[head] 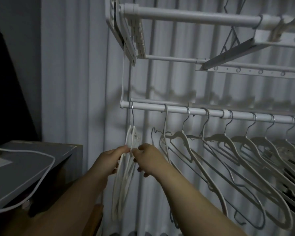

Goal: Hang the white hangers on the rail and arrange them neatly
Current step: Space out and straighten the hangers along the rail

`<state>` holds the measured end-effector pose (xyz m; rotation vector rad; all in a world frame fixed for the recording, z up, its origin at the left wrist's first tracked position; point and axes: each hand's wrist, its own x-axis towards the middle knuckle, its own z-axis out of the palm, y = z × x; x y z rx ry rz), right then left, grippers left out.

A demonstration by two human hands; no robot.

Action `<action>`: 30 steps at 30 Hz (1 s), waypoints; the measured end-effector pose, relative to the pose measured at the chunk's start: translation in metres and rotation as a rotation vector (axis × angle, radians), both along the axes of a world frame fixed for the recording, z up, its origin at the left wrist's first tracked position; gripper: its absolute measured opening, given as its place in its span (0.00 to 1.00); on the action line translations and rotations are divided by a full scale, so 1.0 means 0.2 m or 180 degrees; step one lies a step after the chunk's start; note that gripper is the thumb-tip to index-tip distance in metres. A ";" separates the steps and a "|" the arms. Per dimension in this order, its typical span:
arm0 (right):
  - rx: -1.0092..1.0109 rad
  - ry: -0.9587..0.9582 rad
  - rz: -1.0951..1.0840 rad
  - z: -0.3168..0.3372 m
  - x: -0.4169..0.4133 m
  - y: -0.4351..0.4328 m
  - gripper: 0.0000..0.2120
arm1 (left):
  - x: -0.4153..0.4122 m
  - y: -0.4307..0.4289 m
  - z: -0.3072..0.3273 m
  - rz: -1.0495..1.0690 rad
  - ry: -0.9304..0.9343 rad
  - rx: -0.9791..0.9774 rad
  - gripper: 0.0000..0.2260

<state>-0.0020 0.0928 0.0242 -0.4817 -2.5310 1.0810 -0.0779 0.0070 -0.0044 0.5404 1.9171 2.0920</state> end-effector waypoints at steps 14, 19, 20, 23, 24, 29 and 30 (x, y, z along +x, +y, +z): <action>-0.0900 0.0646 -0.0077 -0.08 -0.07 0.01 0.22 | -0.06 -0.04 -0.01 -0.0177 0.0017 -0.0060 0.09; -0.0740 0.0801 -0.0294 -0.11 -0.01 0.09 0.19 | -0.07 -0.03 -0.02 -0.0263 -0.0205 0.0266 0.08; -0.0767 0.0807 -0.0308 -0.11 0.01 0.11 0.18 | -0.05 -0.02 -0.01 -0.0325 -0.0264 0.0376 0.07; -0.0818 0.0834 -0.0371 -0.10 0.04 0.15 0.18 | -0.02 0.00 -0.01 -0.0445 -0.0392 0.0568 0.08; -0.0839 0.0836 -0.0380 -0.10 0.05 0.16 0.18 | -0.01 0.01 -0.01 -0.0473 -0.0386 0.0585 0.08; -0.0943 0.0862 -0.0409 -0.10 0.10 0.19 0.18 | 0.01 0.03 -0.01 -0.0459 -0.0337 0.0577 0.09; -0.0930 0.0874 -0.0430 -0.10 0.10 0.20 0.18 | 0.01 0.03 -0.01 -0.0427 -0.0349 0.0567 0.10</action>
